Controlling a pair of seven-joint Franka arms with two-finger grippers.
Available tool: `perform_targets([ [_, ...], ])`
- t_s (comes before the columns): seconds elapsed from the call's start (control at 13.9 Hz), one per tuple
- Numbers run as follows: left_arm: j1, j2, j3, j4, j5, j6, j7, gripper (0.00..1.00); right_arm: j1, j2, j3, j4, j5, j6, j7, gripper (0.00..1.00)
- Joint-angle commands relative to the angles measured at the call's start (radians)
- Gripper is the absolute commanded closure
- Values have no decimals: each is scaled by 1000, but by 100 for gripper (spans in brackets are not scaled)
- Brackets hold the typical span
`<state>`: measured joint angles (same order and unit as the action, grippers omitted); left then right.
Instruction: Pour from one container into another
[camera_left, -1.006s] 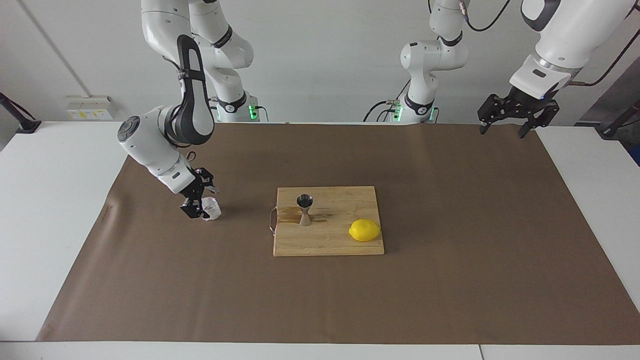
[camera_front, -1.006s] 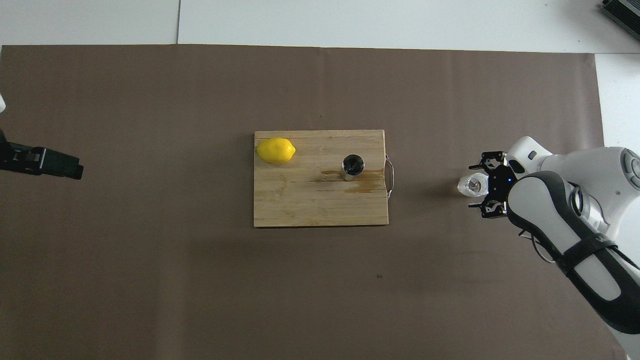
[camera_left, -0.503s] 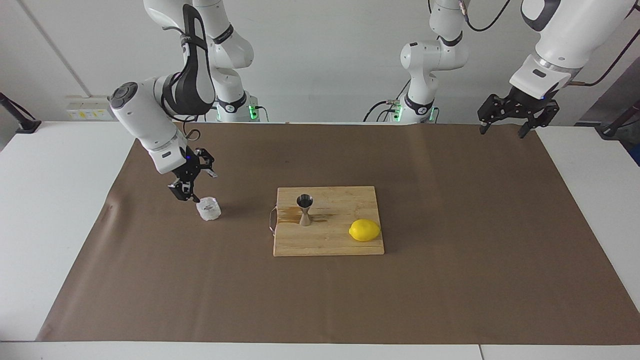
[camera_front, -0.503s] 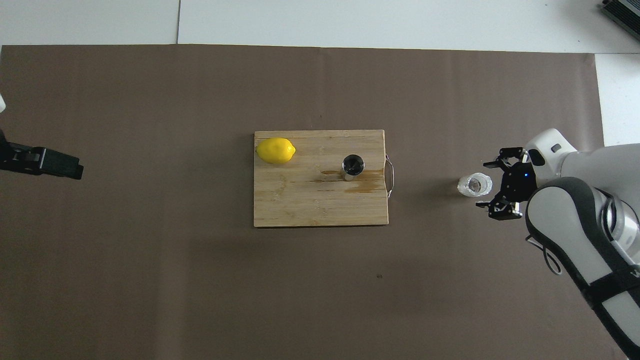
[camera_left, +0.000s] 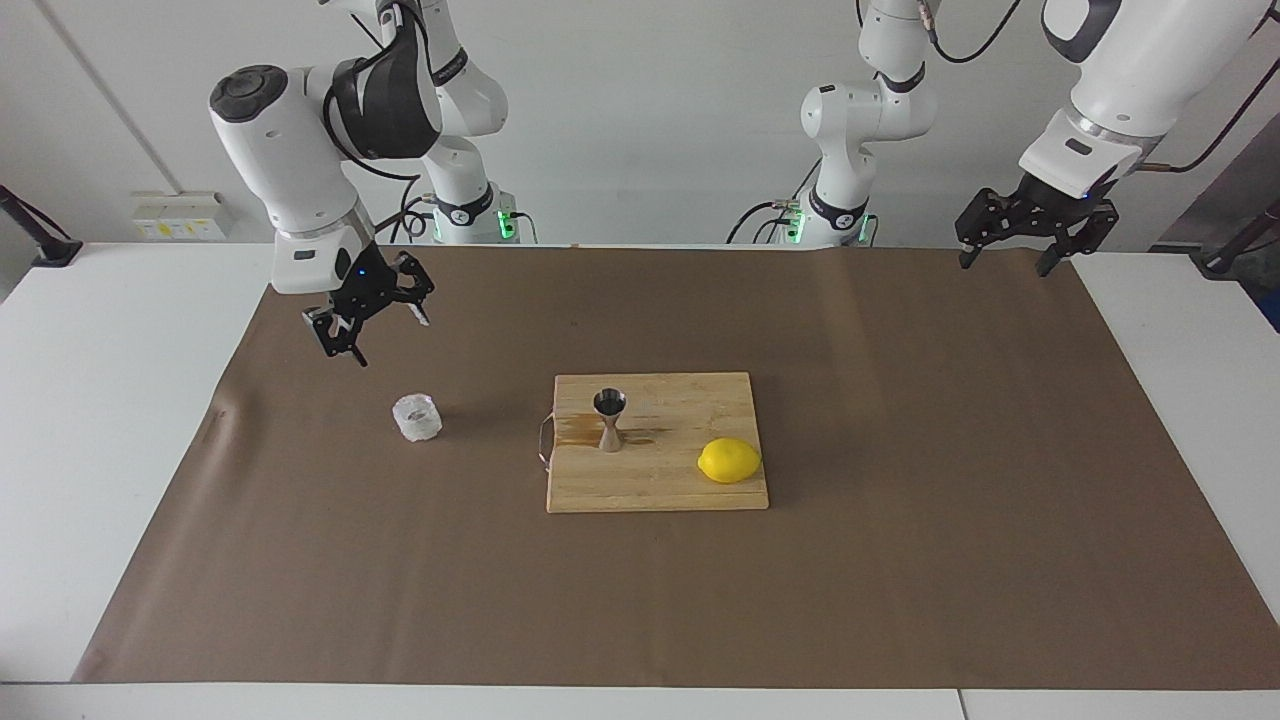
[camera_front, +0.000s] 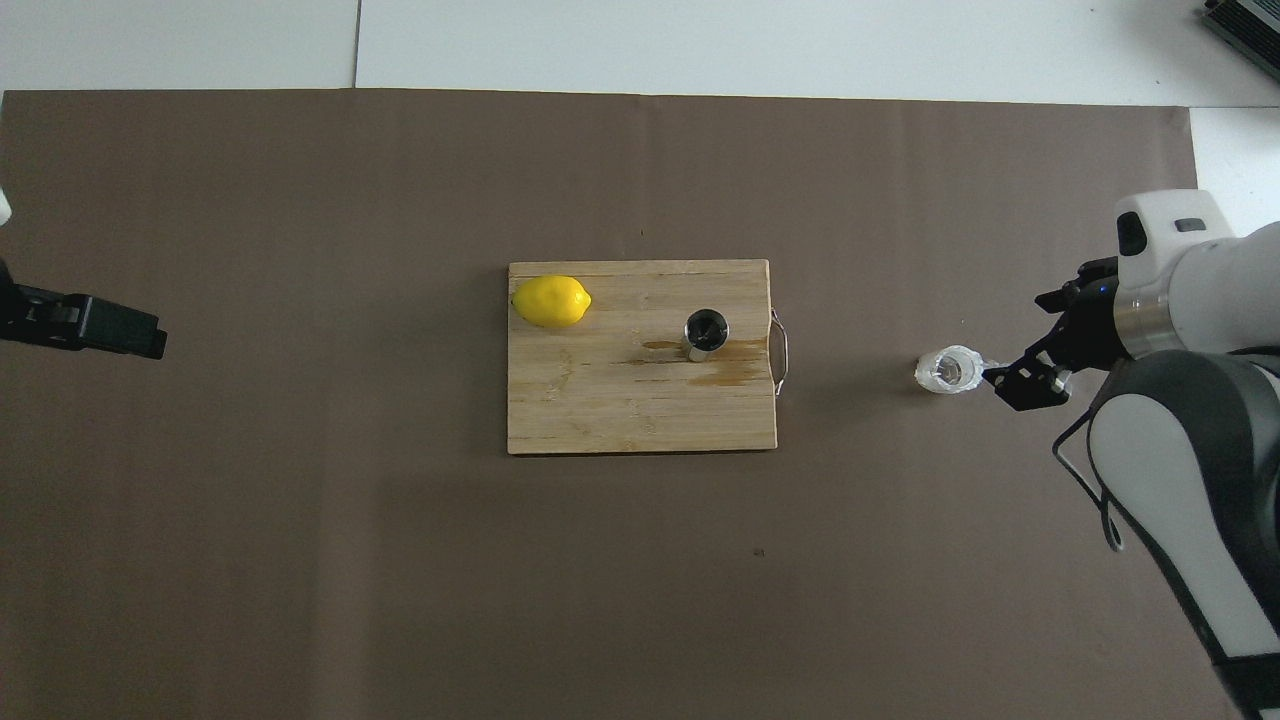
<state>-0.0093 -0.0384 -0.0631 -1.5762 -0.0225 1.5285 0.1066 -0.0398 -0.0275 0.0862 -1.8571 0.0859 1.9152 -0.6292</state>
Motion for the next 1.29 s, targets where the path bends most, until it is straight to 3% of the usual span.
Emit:
perform_targets([
  [0.0, 5, -20, 0, -27, -8, 13, -5, 0, 20, 50, 3, 117, -25, -88, 284, 0],
  [0.07, 5, -20, 0, -27, -8, 13, -7, 0, 37, 44, 3, 118, -31, -82, 415, 0],
  [0.43, 5, -20, -1, -27, -8, 13, -5, 0, 44, 31, 9, 145, -69, -100, 691, 0],
  [0.65, 5, -20, -1, -27, -8, 13, -7, 0, 43, -23, 21, 136, -77, -131, 928, 0],
  [1.22, 5, -20, -1, -27, -8, 13, -7, 0, 4, -19, 12, 176, -66, -194, 941, 0],
])
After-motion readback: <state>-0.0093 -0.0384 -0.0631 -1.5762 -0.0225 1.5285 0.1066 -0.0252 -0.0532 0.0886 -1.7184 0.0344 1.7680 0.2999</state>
